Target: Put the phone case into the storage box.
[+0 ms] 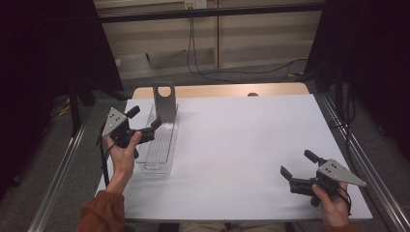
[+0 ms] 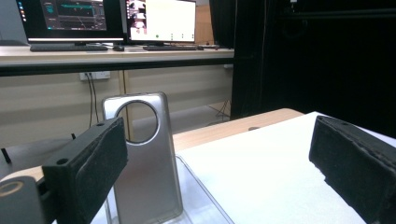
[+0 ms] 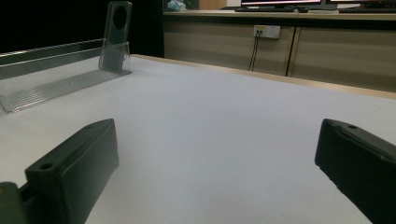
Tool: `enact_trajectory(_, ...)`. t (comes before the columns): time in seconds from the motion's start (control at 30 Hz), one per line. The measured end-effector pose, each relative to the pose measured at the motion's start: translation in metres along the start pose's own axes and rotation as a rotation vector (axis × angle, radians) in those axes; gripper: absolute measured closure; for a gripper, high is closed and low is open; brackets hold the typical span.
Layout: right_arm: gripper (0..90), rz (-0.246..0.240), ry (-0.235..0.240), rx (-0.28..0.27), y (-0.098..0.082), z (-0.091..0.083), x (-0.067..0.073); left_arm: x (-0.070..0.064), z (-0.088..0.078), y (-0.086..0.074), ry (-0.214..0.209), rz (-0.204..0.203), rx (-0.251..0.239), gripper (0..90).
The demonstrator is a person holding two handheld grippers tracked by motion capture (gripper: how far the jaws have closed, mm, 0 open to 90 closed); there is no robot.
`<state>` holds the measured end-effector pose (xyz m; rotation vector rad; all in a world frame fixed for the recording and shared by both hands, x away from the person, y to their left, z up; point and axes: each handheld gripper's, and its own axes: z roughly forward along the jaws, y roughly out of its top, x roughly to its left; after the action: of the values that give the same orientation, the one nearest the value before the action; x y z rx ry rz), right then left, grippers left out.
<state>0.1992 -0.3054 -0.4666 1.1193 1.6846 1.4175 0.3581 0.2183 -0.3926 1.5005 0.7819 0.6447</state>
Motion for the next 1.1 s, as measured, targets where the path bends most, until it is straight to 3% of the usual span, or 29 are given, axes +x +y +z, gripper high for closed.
enact_trajectory(0.1, 0.0, 0.002, 0.004, 0.002, 0.0, 0.0, 0.0, -0.003, -0.007, 0.0, -0.003, 0.029, 0.01, 4.4)
enact_trajectory(0.23, 0.0, 0.003, 0.005, 0.003, 0.0, 0.001, 0.0, -0.006, -0.015, -0.003, 0.005, 0.026, -0.008, 3.9)
enact_trajectory(0.3, 0.0, 0.004, 0.007, 0.0, 0.0, 0.001, 0.0, -0.009, -0.017, -0.005, 0.021, 0.005, 0.019, 2.5)
enact_trajectory(0.5, 0.0, 0.004, 0.001, -0.001, 0.0, 0.002, 0.001, -0.016, -0.027, -0.015, 0.017, 0.035, 0.007, 2.5)
enact_trajectory(0.6, 0.0, 0.0, 0.005, 0.003, 0.0, 0.002, 0.001, -0.022, -0.032, -0.022, 0.054, 0.028, 0.004, 2.5)
enact_trajectory(0.67, 0.0, -0.008, 0.003, 0.003, 0.0, 0.002, 0.0, -0.024, -0.032, -0.024, 0.036, 0.012, 0.008, 2.3)
enact_trajectory(0.7, 0.0, -0.002, 0.003, 0.002, 0.0, 0.002, 0.001, -0.025, -0.034, -0.027, 0.03, 0.037, 0.016, 2.4)
enact_trajectory(0.8, 0.0, -0.007, 0.009, -0.001, 0.0, 0.001, 0.001, -0.029, -0.039, -0.033, 0.025, 0.027, 0.007, 2.3)
enact_trajectory(0.9, 0.0, 0.001, 0.005, 0.002, 0.0, 0.002, 0.0, -0.031, -0.045, -0.039, 0.023, 0.066, 0.032, 2.3)
enact_trajectory(1.1, 0.0, -0.005, 0.011, 0.001, 0.001, 0.002, 0.002, -0.033, -0.058, -0.053, 0.018, 0.051, 0.029, 2.3)
